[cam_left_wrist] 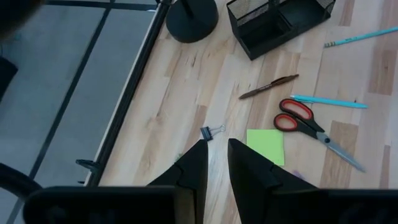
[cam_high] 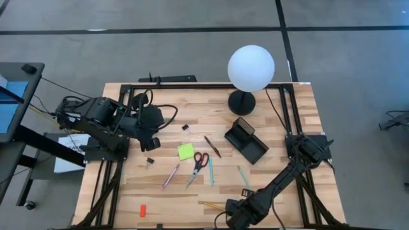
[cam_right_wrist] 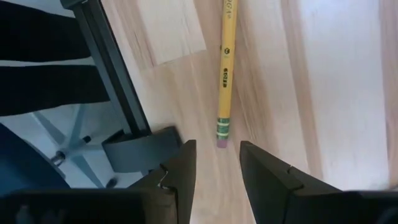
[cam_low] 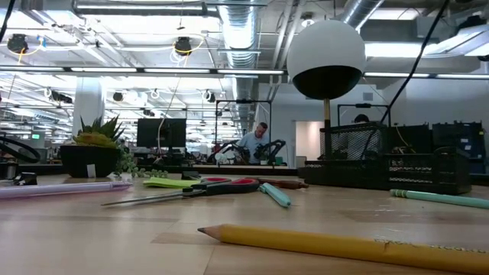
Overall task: Pick and place office supplies into organizer
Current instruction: Put the yellow pencil into the black desk organizer
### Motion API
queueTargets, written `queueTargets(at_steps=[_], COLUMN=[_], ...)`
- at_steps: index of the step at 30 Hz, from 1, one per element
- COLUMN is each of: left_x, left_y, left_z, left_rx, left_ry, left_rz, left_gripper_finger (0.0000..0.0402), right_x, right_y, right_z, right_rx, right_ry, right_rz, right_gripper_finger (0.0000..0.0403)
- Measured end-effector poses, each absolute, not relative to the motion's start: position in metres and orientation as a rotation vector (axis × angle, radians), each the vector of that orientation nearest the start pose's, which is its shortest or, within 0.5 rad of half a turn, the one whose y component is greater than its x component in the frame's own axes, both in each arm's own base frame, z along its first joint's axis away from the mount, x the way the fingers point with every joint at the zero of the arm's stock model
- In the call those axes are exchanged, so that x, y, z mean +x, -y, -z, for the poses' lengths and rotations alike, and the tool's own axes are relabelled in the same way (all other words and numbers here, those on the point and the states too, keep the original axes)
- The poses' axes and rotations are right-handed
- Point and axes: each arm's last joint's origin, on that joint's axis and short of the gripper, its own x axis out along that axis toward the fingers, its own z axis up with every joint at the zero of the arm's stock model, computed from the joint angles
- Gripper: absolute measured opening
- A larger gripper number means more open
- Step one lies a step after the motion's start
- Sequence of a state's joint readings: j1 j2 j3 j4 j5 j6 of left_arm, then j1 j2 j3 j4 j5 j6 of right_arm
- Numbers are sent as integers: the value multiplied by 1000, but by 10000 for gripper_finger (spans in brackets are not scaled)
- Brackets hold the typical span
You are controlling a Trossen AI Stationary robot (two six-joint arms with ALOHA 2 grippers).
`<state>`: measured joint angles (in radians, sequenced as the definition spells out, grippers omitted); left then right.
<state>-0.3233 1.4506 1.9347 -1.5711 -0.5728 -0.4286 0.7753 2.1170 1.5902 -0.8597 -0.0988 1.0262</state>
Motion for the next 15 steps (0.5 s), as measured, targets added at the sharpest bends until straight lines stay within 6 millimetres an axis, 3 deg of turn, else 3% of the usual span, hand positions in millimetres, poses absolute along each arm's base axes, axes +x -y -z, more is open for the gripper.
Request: queueTargets(at_steps=[7, 15], left_x=[214, 214], left_y=[55, 55], left_z=[-451, -451], left_rx=[80, 86], left_ry=[-903, -897], left_rz=[-424, -434], left_gripper_finger=[57, 57], right_x=[294, 292], right_y=[-297, -296], right_z=[-163, -161], right_rx=[346, 357], right_ry=[-1509, -1454], right_rz=[21, 131], right_gripper_finger=[117, 117])
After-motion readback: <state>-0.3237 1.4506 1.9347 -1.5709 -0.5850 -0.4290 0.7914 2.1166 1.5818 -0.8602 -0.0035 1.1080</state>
